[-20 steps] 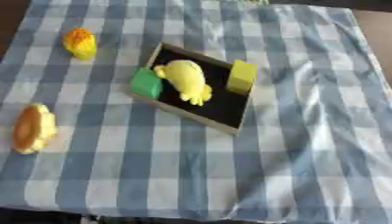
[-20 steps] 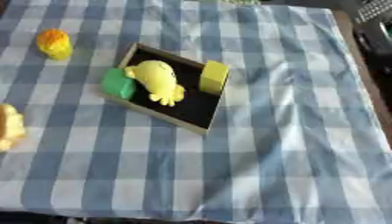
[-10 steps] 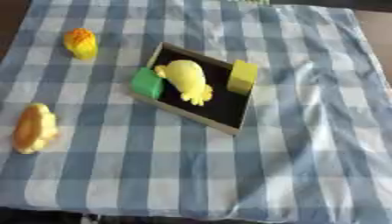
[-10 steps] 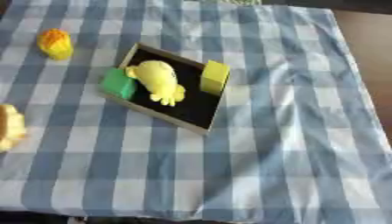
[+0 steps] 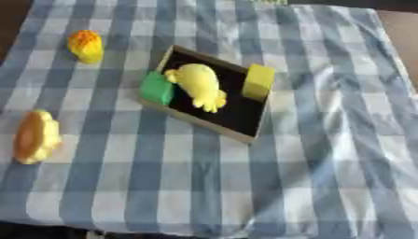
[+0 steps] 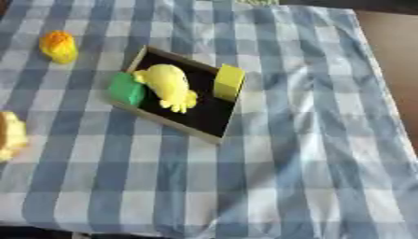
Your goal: Pick up objects on the table and place them in the box.
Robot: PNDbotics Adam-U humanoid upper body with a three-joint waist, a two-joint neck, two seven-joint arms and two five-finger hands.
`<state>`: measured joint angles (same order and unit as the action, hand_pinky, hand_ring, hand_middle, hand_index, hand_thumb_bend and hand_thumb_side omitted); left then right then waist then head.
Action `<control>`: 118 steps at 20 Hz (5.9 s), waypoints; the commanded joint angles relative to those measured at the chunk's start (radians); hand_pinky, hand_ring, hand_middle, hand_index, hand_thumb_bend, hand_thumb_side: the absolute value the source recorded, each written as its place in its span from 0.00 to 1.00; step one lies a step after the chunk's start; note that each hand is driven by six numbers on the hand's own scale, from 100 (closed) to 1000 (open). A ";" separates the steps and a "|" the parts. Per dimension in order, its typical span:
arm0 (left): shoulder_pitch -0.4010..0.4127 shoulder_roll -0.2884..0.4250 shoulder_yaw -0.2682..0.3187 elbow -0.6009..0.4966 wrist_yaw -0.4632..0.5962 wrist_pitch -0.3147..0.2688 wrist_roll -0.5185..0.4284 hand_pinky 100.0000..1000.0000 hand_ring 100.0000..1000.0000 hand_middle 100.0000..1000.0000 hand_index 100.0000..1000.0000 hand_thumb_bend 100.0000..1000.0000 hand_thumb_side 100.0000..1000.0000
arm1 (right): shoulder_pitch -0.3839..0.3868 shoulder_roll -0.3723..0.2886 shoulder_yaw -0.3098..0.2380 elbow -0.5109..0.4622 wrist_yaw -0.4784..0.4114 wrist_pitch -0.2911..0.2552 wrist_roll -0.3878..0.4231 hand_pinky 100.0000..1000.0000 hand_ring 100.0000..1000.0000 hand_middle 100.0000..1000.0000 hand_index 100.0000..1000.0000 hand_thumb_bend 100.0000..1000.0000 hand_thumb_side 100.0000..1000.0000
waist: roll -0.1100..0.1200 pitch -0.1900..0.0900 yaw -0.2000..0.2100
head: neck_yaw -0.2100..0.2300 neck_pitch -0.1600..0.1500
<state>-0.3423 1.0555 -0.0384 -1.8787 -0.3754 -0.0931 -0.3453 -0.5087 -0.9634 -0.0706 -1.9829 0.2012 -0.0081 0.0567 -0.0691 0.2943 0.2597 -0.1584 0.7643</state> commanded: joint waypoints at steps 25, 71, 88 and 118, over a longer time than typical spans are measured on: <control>-0.113 0.008 -0.143 0.042 -0.135 0.016 -0.115 0.93 0.87 0.82 0.93 0.84 0.26 | -0.015 0.032 -0.005 0.048 -0.018 -0.010 0.022 0.82 0.67 0.65 0.75 0.00 0.00 | 0.029 -0.011 -0.010 | 0.062 -0.026; -0.249 -0.229 -0.315 0.342 -0.196 0.100 -0.306 0.81 0.69 0.60 0.73 0.32 0.11 | 0.014 0.094 -0.012 0.120 -0.050 -0.013 0.018 0.83 0.64 0.61 0.73 0.00 0.15 | 0.035 -0.007 -0.030 | 0.114 -0.020; -0.326 -0.167 -0.216 0.027 -0.103 0.127 -0.287 0.81 0.69 0.59 0.70 0.16 0.01 | 0.027 0.094 -0.022 0.123 -0.054 -0.016 0.012 0.83 0.64 0.61 0.73 0.00 0.17 | 0.040 -0.011 -0.021 | 0.083 -0.018; -0.762 -0.873 -0.393 0.519 -0.428 -0.070 -0.220 0.80 0.68 0.58 0.70 0.16 0.00 | -0.028 0.132 -0.019 0.114 -0.080 -0.019 0.024 0.83 0.64 0.61 0.73 0.00 0.19 | 0.030 -0.024 -0.031 | 0.069 -0.024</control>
<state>-1.0894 0.1912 -0.4453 -1.3649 -0.7779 -0.1600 -0.5864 -0.5197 -0.8125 -0.0766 -1.8540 0.1287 -0.0263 0.0794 -0.0447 0.2933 0.2297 -0.0903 0.7471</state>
